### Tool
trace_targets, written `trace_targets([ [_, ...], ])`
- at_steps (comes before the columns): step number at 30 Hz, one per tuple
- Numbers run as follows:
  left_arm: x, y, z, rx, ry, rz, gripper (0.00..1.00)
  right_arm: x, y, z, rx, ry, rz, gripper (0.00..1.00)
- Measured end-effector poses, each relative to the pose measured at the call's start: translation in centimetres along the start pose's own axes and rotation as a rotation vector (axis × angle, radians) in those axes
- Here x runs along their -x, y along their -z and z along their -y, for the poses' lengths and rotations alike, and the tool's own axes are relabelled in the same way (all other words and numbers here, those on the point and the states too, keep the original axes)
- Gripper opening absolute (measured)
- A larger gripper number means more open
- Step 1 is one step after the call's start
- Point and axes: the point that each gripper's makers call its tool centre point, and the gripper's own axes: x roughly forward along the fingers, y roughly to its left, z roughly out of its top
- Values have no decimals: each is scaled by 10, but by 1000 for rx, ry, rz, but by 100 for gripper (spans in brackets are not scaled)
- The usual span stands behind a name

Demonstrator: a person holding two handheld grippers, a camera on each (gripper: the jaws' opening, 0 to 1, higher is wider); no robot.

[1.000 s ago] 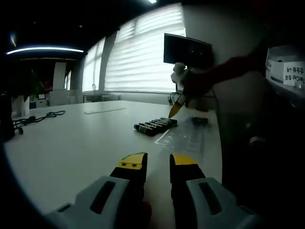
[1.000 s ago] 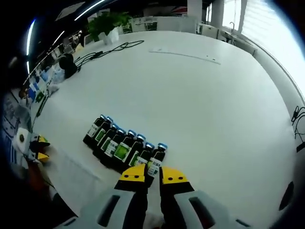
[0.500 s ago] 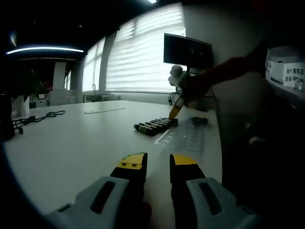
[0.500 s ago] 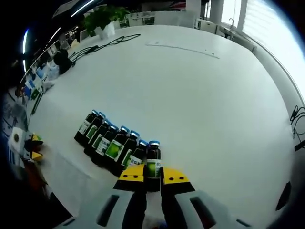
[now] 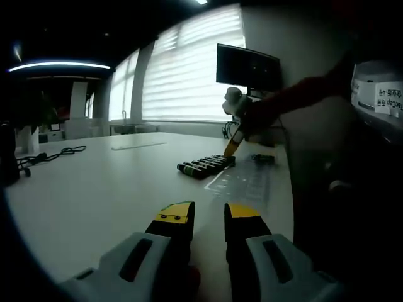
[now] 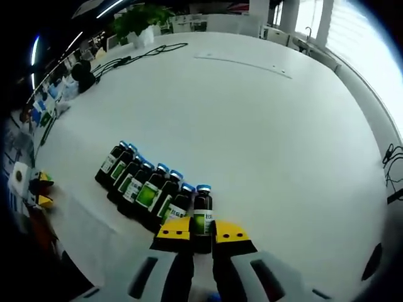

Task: Grip medicine bottles put into box

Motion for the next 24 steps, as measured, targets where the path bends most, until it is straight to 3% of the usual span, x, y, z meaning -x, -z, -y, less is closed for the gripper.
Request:
trace_targets([
  [12,0,0,0,0,-1,0,13,9,-1,1,-26,-11,18,6],
  [24,0,0,0,1,1,1,13,38,5,-4,-59,-39,63,6],
])
